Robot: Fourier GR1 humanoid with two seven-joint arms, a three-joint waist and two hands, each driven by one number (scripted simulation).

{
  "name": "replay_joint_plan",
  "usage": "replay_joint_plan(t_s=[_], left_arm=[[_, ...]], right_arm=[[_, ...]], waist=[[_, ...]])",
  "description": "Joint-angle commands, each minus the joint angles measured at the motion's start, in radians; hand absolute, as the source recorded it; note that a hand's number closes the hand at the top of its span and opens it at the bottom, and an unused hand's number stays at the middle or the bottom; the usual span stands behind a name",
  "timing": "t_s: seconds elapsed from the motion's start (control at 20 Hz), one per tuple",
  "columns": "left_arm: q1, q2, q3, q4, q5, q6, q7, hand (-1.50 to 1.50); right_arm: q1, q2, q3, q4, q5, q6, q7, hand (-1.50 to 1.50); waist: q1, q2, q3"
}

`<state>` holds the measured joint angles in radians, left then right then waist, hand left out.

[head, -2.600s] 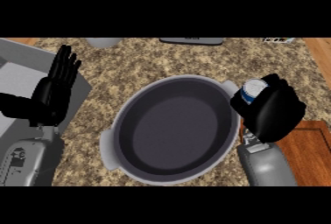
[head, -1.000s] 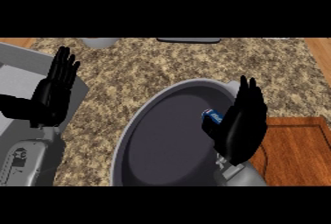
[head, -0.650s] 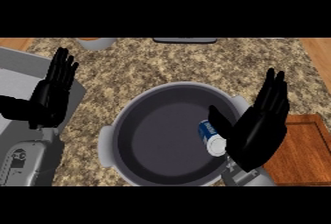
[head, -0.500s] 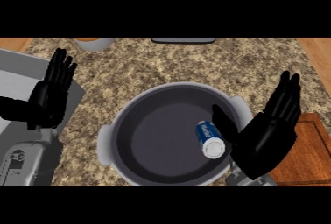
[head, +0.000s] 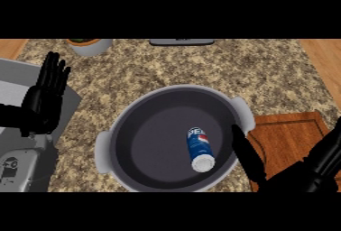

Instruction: Pick the can from the cutting board and place it in the pot

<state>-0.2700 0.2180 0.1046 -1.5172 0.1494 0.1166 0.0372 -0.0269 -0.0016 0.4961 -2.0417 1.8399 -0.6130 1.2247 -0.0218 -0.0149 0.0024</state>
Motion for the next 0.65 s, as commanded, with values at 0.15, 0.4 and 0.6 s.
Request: replay_joint_plan(t_s=[0.15,0.4,0.6], left_arm=[[0.029,-0.004,0.006,0.005,-0.012,0.01,-0.023,0.0],[0.035,0.01,0.019,-0.03,0.0,0.012,0.013,0.0],[0.052,-0.009,0.007,-0.016,-0.02,0.024,-0.021,0.0]], right_arm=[[0.238,0.002,0.127,-0.15,0.131,-0.202,0.242,-1.5],[0.437,0.002,0.227,-0.212,0.19,-0.289,0.204,-1.5],[0.595,0.002,0.307,-0.295,0.231,-0.348,0.155,-1.5]], waist=[[-0.032,-0.004,0.0],[-0.042,-0.009,0.001],[-0.061,-0.01,-0.001]])
